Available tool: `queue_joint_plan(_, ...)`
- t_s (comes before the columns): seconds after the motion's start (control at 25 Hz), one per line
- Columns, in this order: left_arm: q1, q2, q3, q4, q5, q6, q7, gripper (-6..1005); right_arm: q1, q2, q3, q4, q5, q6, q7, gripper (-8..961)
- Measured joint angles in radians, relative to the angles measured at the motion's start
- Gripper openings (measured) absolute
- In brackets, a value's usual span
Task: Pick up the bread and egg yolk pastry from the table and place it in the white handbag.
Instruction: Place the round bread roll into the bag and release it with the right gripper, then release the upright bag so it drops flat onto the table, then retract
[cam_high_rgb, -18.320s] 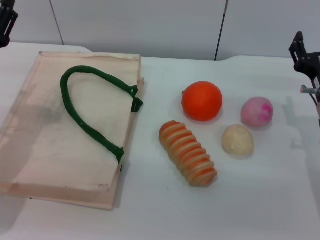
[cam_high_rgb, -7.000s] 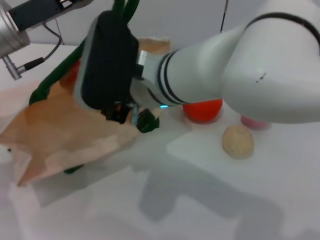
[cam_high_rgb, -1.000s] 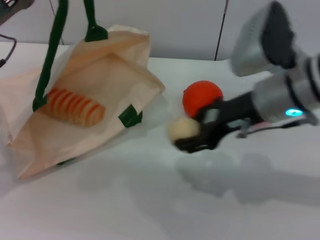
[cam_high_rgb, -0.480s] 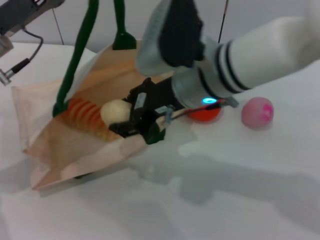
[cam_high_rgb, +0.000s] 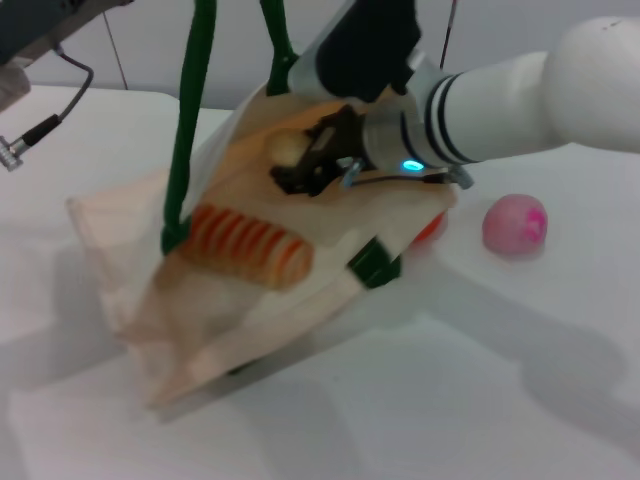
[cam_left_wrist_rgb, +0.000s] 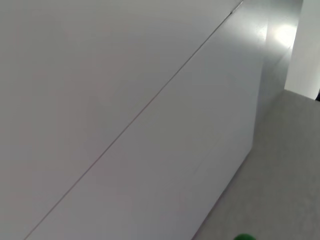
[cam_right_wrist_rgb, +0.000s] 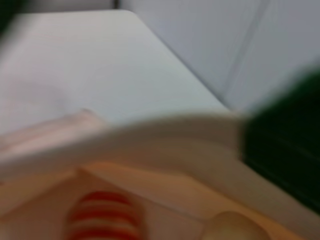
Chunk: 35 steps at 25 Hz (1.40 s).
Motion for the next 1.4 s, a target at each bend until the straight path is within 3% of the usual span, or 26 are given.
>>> queue_joint_plan(0.24, 0.031, 0.004, -0.004, 0.006, -0.057, -0.020, -0.006, 113, 0.019, -0.003, 0.008, 0.067, 0.001, 0.026, 0.048, 590)
queue_joint_plan(0.56, 0.052, 0.003, -0.004, 0.009, -0.076, -0.009, 0.004, 114, -0.019, -0.006, 0.007, -0.026, 0.009, -0.011, 0.032, 704)
queue_joint_plan(0.76, 0.078, 0.007, -0.010, 0.010, -0.099, 0.008, 0.014, 113, -0.134, -0.010, 0.042, -0.230, 0.004, -0.085, -0.031, 798)
queue_joint_plan(0.96, 0.091, 0.009, -0.016, 0.010, -0.101, 0.051, 0.022, 122, -0.283, -0.010, 0.169, -0.416, 0.006, -0.237, -0.130, 893)
queue_joint_plan(1.24, 0.108, 0.011, -0.018, 0.009, -0.102, 0.141, 0.046, 135, -0.454, -0.008, 0.363, -0.564, 0.026, -0.464, -0.263, 888)
queue_joint_plan(1.4, 0.125, 0.011, -0.024, 0.002, -0.103, 0.219, 0.089, 142, -0.530, -0.009, 0.516, -0.573, 0.182, -0.564, -0.409, 887)
